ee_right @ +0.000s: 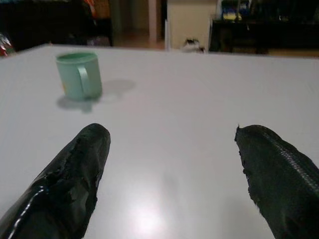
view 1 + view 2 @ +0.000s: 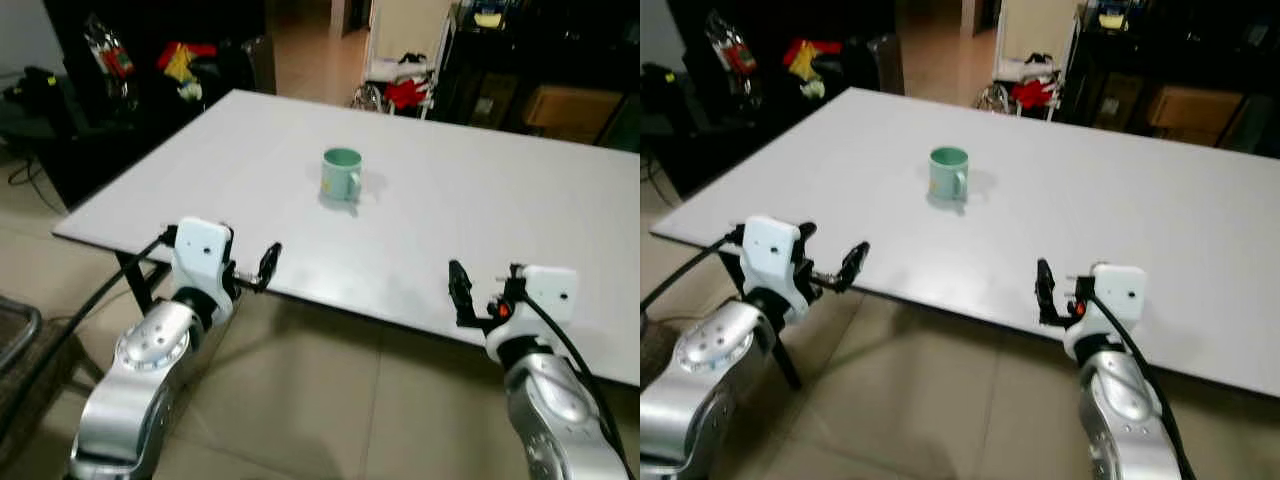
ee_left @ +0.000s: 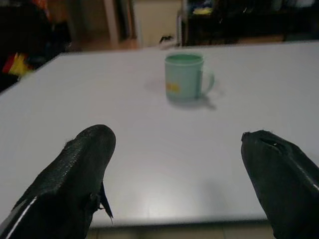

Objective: Setting the table

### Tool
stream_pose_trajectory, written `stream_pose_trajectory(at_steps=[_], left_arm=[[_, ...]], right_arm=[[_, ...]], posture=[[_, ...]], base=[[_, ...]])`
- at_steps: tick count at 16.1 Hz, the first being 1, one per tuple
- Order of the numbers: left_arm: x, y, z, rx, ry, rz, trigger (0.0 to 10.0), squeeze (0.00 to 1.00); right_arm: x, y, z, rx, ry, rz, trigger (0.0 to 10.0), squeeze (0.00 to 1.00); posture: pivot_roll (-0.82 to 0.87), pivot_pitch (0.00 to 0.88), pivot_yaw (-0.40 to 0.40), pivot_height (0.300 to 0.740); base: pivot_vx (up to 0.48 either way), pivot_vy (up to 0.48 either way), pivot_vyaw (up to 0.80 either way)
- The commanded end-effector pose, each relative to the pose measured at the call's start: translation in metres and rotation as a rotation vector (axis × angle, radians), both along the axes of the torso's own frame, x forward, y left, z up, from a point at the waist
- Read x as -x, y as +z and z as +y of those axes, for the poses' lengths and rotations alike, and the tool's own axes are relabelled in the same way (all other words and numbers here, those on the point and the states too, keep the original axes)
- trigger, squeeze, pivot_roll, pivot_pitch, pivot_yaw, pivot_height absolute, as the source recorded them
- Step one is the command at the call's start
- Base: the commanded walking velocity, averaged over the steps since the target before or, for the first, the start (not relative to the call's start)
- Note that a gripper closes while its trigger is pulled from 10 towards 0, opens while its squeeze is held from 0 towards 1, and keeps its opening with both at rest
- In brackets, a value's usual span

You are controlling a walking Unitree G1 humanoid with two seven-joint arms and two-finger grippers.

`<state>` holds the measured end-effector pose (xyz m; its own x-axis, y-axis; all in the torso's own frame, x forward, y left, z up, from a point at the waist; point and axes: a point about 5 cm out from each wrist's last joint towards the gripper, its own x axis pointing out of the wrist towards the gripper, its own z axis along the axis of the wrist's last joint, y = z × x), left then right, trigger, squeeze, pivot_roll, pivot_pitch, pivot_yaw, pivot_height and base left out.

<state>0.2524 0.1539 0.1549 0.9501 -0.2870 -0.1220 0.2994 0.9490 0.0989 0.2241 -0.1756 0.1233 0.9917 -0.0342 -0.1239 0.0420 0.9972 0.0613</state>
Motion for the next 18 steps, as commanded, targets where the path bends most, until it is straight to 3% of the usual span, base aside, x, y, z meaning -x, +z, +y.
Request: stream_pose_trajectory(at_steps=[1, 5, 18], left_arm=[[0.0, 0.002, 0.002, -0.021, 0.005, -0.009, 10.0, 0.0], [0.001, 0.0, 0.002, -0.036, -0.008, 0.01, 10.0, 0.0], [0.001, -0.005, 0.002, -0.051, 0.013, 0.011, 10.0, 0.0]], right_arm=[[-0.001, 0.007, 0.0, 0.02, -0.012, -0.027, 10.0, 0.04], [0.002, 0.005, 0.005, -0.028, 0.02, -0.038, 10.0, 0.17], [-0.004, 0.006, 0.018, -0.044, 0.166, -0.037, 10.0, 0.15]], posture=[[0.06, 0.0, -0.017, 0.74], [0.05, 0.0, 0.001, 0.74], [0.07, 0.0, -0.02, 0.74]], base=[[0.0, 0.0, 0.0], [0.0, 0.0, 0.6], [0.0, 0.0, 0.8]])
